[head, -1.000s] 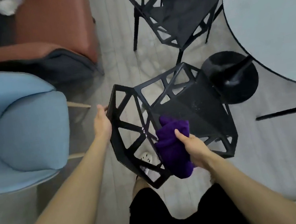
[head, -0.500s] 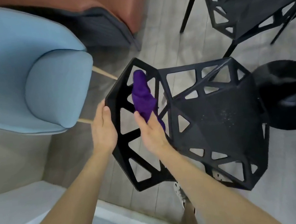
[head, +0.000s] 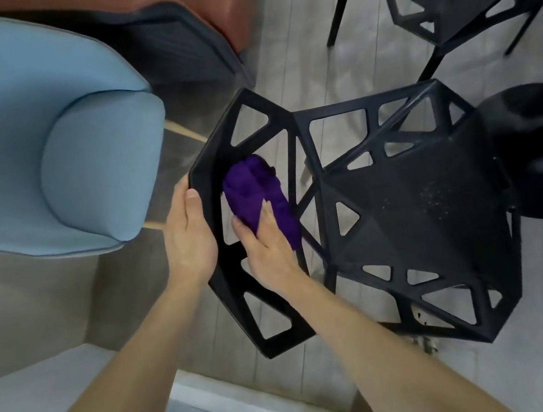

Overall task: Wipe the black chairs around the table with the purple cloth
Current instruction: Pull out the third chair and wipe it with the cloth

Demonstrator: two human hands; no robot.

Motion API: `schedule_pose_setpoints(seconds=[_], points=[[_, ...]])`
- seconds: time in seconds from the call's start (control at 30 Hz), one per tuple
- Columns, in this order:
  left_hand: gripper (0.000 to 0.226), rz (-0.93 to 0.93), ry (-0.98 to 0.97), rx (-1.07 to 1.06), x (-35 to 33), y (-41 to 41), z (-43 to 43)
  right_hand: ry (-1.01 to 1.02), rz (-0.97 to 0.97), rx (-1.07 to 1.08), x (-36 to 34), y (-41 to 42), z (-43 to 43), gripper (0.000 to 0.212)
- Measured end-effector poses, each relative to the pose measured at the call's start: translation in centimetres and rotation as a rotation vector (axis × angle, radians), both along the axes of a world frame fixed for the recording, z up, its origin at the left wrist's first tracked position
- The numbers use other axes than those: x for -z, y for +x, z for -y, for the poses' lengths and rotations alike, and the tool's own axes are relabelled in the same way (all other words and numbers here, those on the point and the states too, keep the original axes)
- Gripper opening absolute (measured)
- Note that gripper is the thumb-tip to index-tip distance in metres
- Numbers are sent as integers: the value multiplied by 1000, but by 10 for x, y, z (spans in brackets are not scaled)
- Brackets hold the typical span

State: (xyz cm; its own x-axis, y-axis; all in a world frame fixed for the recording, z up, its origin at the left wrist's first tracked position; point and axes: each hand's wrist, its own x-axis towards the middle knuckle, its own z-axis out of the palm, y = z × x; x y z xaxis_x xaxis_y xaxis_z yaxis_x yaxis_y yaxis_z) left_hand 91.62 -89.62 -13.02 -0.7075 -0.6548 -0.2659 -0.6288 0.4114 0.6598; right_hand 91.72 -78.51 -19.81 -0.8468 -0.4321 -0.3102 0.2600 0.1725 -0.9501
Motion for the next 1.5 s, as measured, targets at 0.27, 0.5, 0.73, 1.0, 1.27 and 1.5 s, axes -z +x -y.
schedule_pose_setpoints(seconds=[0.27, 0.5, 0.73, 1.0, 1.27, 1.5], points=[[50, 12, -33, 20, 0, 1, 1, 348, 388, -72, 113, 11, -83, 60], [50, -3, -37, 24, 5, 2, 6, 152, 445, 136, 83, 25, -37, 62], [47, -44, -30, 47, 4, 2, 5, 267, 585, 168, 126, 0, -33, 80], [47, -29, -8, 22, 1, 1, 1, 146, 408, 47, 85, 36, -30, 89], [47, -2, -11, 25, 2, 0, 3, 365, 473, 72, 95, 2, -21, 68], [49, -3, 21, 3, 4, 0, 5, 243, 439, 47, 58, 31, -37, 72]])
